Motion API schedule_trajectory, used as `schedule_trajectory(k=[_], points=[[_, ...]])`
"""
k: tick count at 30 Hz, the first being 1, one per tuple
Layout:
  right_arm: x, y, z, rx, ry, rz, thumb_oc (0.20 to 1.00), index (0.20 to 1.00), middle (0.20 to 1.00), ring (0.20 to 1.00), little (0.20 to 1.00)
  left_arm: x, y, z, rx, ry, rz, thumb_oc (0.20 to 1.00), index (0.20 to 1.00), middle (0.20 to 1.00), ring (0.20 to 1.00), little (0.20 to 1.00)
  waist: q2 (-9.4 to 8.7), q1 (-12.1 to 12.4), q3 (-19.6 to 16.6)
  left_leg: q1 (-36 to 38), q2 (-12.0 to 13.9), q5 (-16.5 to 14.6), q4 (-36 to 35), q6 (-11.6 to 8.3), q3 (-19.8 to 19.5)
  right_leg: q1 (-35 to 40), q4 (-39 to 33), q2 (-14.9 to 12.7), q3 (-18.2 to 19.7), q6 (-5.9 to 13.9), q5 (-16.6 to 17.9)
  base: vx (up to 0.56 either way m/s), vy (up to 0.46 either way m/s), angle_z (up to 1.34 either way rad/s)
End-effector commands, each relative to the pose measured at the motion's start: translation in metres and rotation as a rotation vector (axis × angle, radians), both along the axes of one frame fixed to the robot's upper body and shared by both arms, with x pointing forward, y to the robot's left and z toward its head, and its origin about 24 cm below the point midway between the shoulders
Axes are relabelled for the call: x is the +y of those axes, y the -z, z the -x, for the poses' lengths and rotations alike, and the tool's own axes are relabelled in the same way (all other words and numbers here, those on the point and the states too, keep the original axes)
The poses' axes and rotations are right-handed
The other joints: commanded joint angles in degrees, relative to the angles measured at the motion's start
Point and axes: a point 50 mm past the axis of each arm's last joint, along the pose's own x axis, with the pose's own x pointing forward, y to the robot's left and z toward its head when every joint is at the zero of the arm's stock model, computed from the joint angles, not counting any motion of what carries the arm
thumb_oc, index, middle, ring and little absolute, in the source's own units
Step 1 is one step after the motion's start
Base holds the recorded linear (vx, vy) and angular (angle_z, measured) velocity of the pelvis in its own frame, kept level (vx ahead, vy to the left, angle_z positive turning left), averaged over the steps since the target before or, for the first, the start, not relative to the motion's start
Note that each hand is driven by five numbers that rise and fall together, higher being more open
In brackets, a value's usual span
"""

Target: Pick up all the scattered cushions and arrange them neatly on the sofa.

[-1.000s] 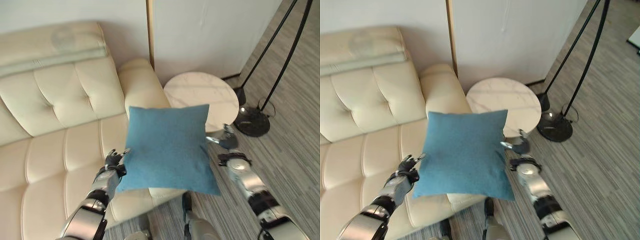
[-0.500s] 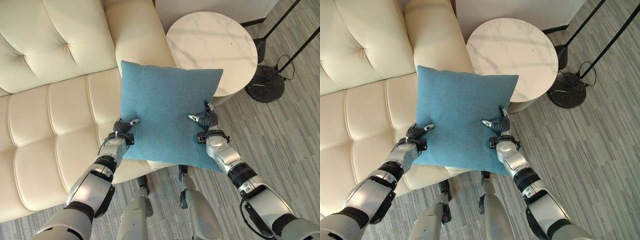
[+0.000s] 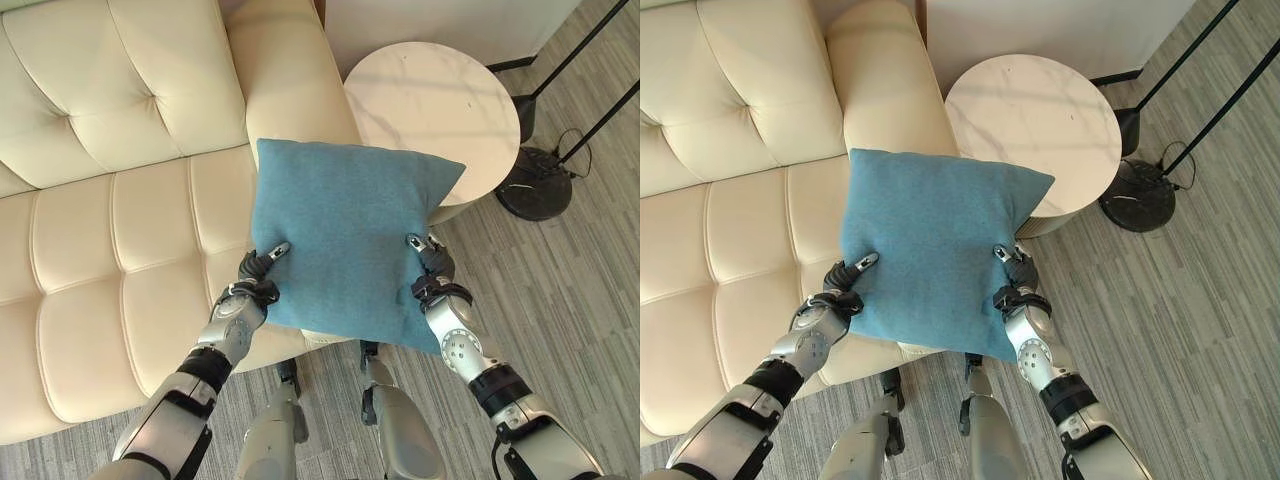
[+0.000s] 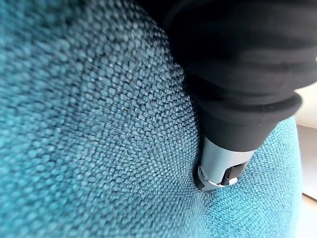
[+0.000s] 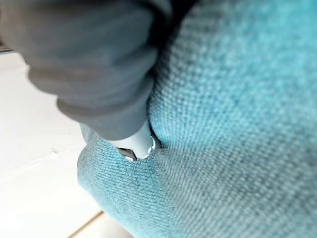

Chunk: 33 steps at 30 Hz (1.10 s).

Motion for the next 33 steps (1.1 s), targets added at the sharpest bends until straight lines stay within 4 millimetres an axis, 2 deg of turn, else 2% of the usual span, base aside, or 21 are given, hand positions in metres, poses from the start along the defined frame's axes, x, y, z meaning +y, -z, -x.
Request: schedule_trajectory(k=[1,4,6,7,8,10,11,12,13,14,15,16,17,18,19,21,23,25,26,27,33], points=[[0.086,-0.038,0.016,-0.197,-0.359,-0.197,0.200,0.200,0.200,0.200,0.200,-0.128,-0.063,0.005,-0.276,0.450,0.316,0.200,0.200,0.200,0.200,0.200,3.37,1.38,-2.65,-0.99,2.41,-1.53,-1.51,-2.92,-6.66,3.89,1.95,-1.55,-1.52,5.48,-9.32,0.00,0.000,0.00],[0.083,-0.049,0.021,-0.270,-0.380,-0.158,0.200,0.200,0.200,0.200,0.200,-0.128,-0.075,0.011,-0.343,0.471,0.327,0.200,0.200,0.200,0.200,0.200,3.30,1.51,-3.36,0.02,2.43,-1.86,-1.84,-2.88,-6.46,4.69,1.68,-1.55,-1.71,5.54,-9.31,0.00,0.000,0.00],[0.073,-0.064,0.023,-0.365,-0.364,-0.055,0.200,0.200,0.200,0.200,0.200,-0.119,-0.087,0.013,-0.416,0.443,0.303,0.200,0.200,0.200,0.200,0.200,3.31,1.56,-4.30,0.45,2.42,-2.11,-1.84,-2.81,-6.31,5.20,1.44,-1.62,-1.71,5.58,-9.39,0.04,-0.002,0.05],[0.056,-0.082,0.024,-0.492,-0.289,0.130,0.200,0.200,0.200,0.200,0.200,-0.106,-0.100,0.015,-0.503,0.388,0.253,0.200,0.200,0.200,0.200,0.200,3.35,1.47,-5.61,1.59,2.43,-2.75,-1.84,-2.67,-6.35,6.39,1.18,-1.64,-1.94,5.67,-9.72,0.09,-0.006,0.03],[0.049,-0.092,0.026,-0.555,-0.246,0.220,0.200,0.200,0.200,0.200,0.200,-0.100,-0.108,0.016,-0.553,0.353,0.229,0.200,0.200,0.200,0.200,0.200,3.36,1.48,-6.36,2.10,2.48,-3.01,-1.84,-2.65,-6.39,7.07,1.04,-1.63,-2.11,5.74,-9.94,0.13,-0.005,0.01],[0.039,-0.104,0.027,-0.638,-0.154,0.363,0.200,0.200,0.200,0.200,0.200,-0.086,-0.124,0.020,-0.661,0.277,0.122,0.200,0.200,0.200,0.200,0.200,3.50,1.55,-7.95,3.00,2.48,-3.41,-1.84,-2.56,-6.47,8.28,0.54,-1.70,-2.27,5.76,-10.10,0.07,0.006,0.00],[0.039,-0.104,0.027,-0.638,-0.154,0.363,0.200,0.200,0.200,0.200,0.200,-0.086,-0.124,0.020,-0.661,0.277,0.122,0.200,0.200,0.200,0.200,0.200,3.50,1.54,-7.99,2.96,2.48,-3.40,-1.84,-2.56,-6.48,8.23,0.54,-1.71,-2.28,5.76,-10.09,0.10,0.015,0.03],[0.034,-0.120,0.032,-0.741,-0.080,0.487,0.200,0.200,0.200,0.200,0.200,-0.070,-0.140,0.027,-0.779,0.184,-0.030,0.200,0.200,0.200,0.200,0.200,3.79,1.90,-9.36,4.33,2.41,-4.03,-1.84,-2.56,-6.61,9.94,0.20,-1.66,-2.55,5.78,-10.61,0.08,0.009,0.05],[0.034,-0.120,0.032,-0.741,-0.080,0.487,0.200,0.200,0.200,0.200,0.200,-0.070,-0.140,0.027,-0.779,0.184,-0.030,0.200,0.200,0.200,0.200,0.200,3.74,1.86,-9.47,4.12,2.36,-3.86,-1.84,-2.54,-6.62,9.77,0.16,-1.70,-2.55,5.77,-10.48,0.15,0.018,0.06],[0.031,-0.136,0.038,-0.850,-0.007,0.619,0.200,0.200,0.200,0.200,0.200,-0.054,-0.154,0.035,-0.887,0.072,-0.163,0.200,0.200,0.200,0.200,0.200,3.96,2.34,-10.77,5.35,2.42,-4.44,-1.84,-2.60,-6.88,11.22,-0.01,-1.64,-2.85,5.86,-11.05,0.09,0.019,0.07],[0.031,-0.145,0.043,-0.908,0.031,0.651,0.200,0.200,0.200,0.200,0.200,-0.048,-0.162,0.042,-0.945,0.014,-0.220,0.200,0.200,0.200,0.200,0.200,4.13,2.55,-11.37,5.95,2.39,-4.62,-1.84,-2.65,-7.09,11.93,-0.10,-1.63,-2.97,5.86,-11.25,0.09,0.019,0.08],[0.031,-0.145,0.043,-0.908,0.031,0.651,0.200,0.200,0.200,0.200,0.200,-0.048,-0.162,0.042,-0.945,0.013,-0.221,0.200,0.200,0.200,0.200,0.200,4.09,2.51,-11.42,5.79,2.35,-4.42,-1.84,-2.62,-7.11,11.81,-0.17,-1.68,-2.97,5.84,-11.06,0.08,0.025,0.17],[0.031,-0.156,0.050,-1.003,0.101,0.755,0.200,0.200,0.200,0.200,0.200,-0.037,-0.169,0.049,-1.001,-0.083,-0.300,0.200,0.200,0.200,0.200,0.200,4.20,3.07,-12.74,6.57,2.33,-4.65,-1.84,-2.69,-7.27,12.69,-0.28,-1.72,-3.22,5.84,-11.32,0.05,0.015,0.13],[0.031,-0.156,0.050,-1.002,0.101,0.757,0.200,0.200,0.200,0.200,0.200,-0.037,-0.168,0.049,-1.000,-0.086,-0.302,0.200,0.200,0.200,0.200,0.200,4.23,3.01,-12.70,6.68,2.34,-4.69,-1.84,-2.70,-7.29,12.82,-0.28,-1.71,-3.25,5.85,-11.35,0.11,0.020,0.09],[0.030,-0.167,0.062,-1.102,0.180,0.822,0.200,0.200,0.200,0.200,0.200,-0.026,-0.175,0.061,-1.064,-0.189,-0.379,0.200,0.200,0.200,0.200,0.200,4.28,3.64,-13.59,7.60,2.30,-4.94,-1.84,-2.76,-7.68,13.83,-0.28,-1.68,-3.45,5.89,-11.82,0.06,0.005,-0.01],[0.030,-0.169,0.067,-1.133,0.207,0.842,0.200,0.200,0.200,0.200,0.200,-0.023,-0.176,0.066,-1.079,-0.234,-0.398,0.200,0.200,0.200,0.200,0.200,4.24,3.84,-14.06,7.93,2.27,-4.96,-1.84,-2.77,-7.83,14.26,-0.28,-1.68,-3.60,5.93,-11.99,0.05,0.009,0.04],[0.029,-0.175,0.079,-1.219,0.308,0.873,0.200,0.200,0.200,0.200,0.200,-0.009,-0.181,0.082,-1.142,-0.361,-0.538,0.200,0.200,0.200,0.200,0.200,4.27,4.75,-15.22,9.10,2.23,-5.35,-1.84,-2.83,-8.24,15.58,-0.28,-1.82,-4.10,5.99,-12.55,0.09,0.016,0.08],[0.025,-0.175,0.085,-1.261,0.383,0.945,0.200,0.200,0.200,0.200,0.200,0.002,-0.182,0.093,-1.173,-0.448,-0.649,0.200,0.200,0.200,0.200,0.200,4.18,5.58,-15.85,9.87,2.23,-5.54,-1.84,-2.81,-8.56,16.56,-0.28,-1.82,-4.49,6.03,-12.91,0.08,0.006,0.11],[0.026,-0.174,0.085,-1.261,0.385,0.946,0.200,0.200,0.200,0.200,0.200,0.002,-0.182,0.093,-1.171,-0.451,-0.652,0.200,0.200,0.200,0.200,0.200,4.18,5.50,-15.88,9.99,2.23,-5.58,-1.84,-2.81,-8.59,16.71,-0.28,-1.83,-4.53,6.04,-12.96,0.06,0.006,0.17],[0.023,-0.173,0.090,-1.293,0.446,0.994,0.200,0.200,0.200,0.200,0.200,0.010,-0.182,0.104,-1.199,-0.511,-0.715,0.200,0.200,0.200,0.200,0.200,4.11,6.18,-16.34,10.49,2.23,-5.76,-1.84,-2.78,-8.98,17.29,-0.28,-1.84,-4.87,6.09,-13.29,0.03,0.004,0.17],[0.024,-0.173,0.101,-1.355,0.530,1.014,0.200,0.200,0.200,0.200,0.200,0.023,-0.179,0.126,-1.233,-0.602,-0.832,0.200,0.200,0.200,0.200,0.200,3.79,8.28,-17.24,11.17,2.03,-6.01,-1.84,-2.72,-10.11,18.53,-0.28,-2.14,-5.99,6.22,-13.79,0.03,0.013,0.13]])
